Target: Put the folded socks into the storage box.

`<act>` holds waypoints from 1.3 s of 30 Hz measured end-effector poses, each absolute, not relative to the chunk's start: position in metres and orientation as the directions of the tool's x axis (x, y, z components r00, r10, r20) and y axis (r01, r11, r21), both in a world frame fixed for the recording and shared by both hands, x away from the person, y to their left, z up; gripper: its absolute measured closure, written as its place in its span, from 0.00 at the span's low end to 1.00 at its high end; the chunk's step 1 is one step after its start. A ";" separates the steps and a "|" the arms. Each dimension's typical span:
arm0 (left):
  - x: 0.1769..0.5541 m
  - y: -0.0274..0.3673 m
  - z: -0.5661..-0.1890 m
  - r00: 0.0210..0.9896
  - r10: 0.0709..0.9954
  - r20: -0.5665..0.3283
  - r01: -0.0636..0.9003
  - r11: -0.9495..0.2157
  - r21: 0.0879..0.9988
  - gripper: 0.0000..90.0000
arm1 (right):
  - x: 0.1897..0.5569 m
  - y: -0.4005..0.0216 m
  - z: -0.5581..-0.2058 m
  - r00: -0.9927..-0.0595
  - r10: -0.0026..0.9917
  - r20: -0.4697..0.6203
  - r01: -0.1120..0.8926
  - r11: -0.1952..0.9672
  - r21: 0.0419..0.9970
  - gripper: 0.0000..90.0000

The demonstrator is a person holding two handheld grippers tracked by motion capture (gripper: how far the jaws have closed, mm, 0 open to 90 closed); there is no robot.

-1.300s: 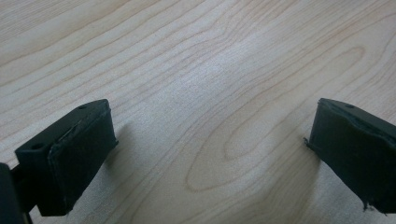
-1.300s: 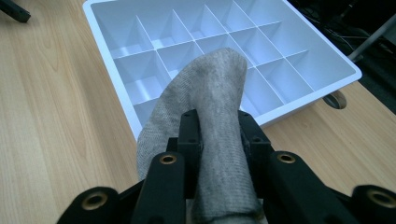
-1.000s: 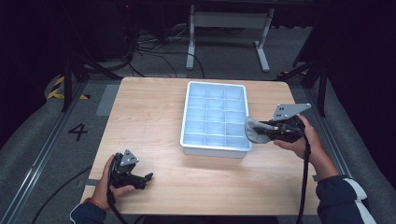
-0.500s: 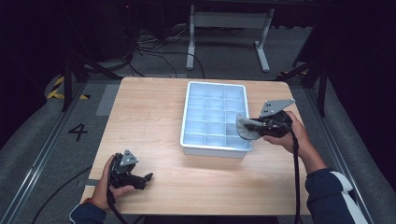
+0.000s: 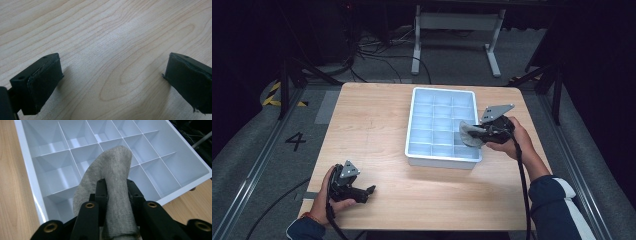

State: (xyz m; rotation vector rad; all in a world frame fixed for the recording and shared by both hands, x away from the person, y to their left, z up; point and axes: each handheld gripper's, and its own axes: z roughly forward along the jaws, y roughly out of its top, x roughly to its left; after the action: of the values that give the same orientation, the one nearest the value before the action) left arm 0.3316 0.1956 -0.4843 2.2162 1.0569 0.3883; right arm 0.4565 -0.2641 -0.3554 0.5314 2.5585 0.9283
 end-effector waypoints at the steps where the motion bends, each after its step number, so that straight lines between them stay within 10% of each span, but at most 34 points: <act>1: 0.332 0.196 -0.484 0.632 0.775 -0.010 0.584 -0.468 0.663 0.02 | 0.458 -0.263 -0.357 -0.861 0.464 -0.210 0.224 0.715 0.662 0.84; 39: 0.332 0.196 -0.484 0.630 0.777 0.003 0.577 -0.471 0.668 0.02 | 0.484 -0.224 -0.393 -0.901 0.349 -0.258 0.223 0.882 0.415 0.84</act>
State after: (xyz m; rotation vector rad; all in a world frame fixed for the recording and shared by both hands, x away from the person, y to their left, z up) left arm 0.3315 0.1957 -0.4844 2.2144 1.0538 0.4072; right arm 0.4839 -0.2236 -0.3928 0.4257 2.7239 0.5443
